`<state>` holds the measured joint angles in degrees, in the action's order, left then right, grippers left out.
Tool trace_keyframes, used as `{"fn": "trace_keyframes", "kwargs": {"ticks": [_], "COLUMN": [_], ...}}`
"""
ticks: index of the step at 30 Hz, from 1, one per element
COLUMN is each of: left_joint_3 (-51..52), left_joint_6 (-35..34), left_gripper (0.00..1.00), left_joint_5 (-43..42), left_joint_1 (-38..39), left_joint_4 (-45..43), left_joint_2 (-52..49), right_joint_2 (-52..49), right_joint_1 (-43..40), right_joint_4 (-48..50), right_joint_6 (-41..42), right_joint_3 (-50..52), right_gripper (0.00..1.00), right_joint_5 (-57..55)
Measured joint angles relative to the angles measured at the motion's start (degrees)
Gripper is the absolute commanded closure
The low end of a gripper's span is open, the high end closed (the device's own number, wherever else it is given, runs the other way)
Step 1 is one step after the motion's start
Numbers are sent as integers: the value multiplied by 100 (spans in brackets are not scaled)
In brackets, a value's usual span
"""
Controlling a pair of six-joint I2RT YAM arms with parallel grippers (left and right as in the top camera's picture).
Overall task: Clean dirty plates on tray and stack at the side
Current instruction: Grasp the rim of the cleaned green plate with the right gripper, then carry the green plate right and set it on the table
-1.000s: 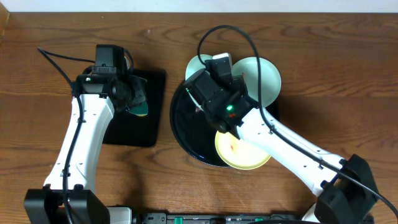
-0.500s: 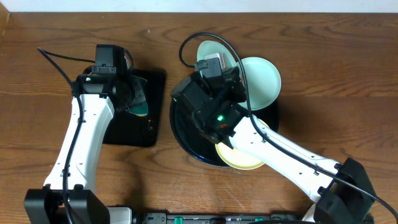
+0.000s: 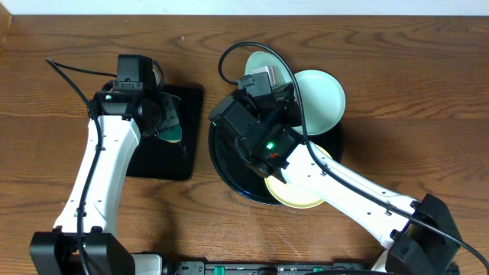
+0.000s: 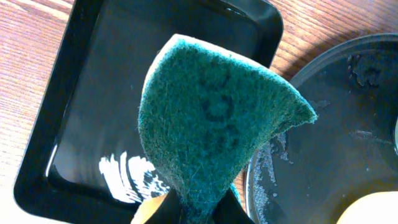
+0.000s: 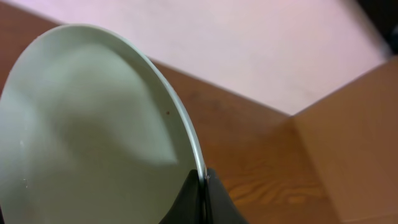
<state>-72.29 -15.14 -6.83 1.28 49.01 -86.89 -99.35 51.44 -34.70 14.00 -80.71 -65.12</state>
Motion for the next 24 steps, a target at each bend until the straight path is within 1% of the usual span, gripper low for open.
{"fn": "trace_keyframes", "kwargs": {"ticks": [3, 7, 10, 14, 17, 20, 24], "left_joint_3": [0, 0, 0, 0, 0, 0, 0], "left_joint_6": [-2, -2, -2, 0, -2, -2, 0], "left_gripper": [93, 93, 93, 93, 93, 92, 93], "left_joint_5": [0, -2, 0, -2, -2, 0, 0], "left_joint_1": [0, 0, 0, 0, 0, 0, 0], "left_joint_4": [2, 0, 0, 4, 11, 11, 13], "left_joint_2": [0, 0, 0, 0, 0, 0, 0], "right_joint_2": [0, 0, 0, 0, 0, 0, 0], "right_joint_1": [-122, -605, -1200, -2109, -2850, -3630, -4607], "right_joint_4": [-304, -520, -498, -507, -623, -807, -1078], "right_joint_6": [205, 358, 407, 470, 490, 496, 507], "right_joint_3": [0, 0, 0, 2, 2, 2, 2], "right_gripper": [99, 99, 99, 99, 99, 99, 99], "right_joint_5": [678, 2341, 3954, 5803, 6902, 7715, 8288]}}
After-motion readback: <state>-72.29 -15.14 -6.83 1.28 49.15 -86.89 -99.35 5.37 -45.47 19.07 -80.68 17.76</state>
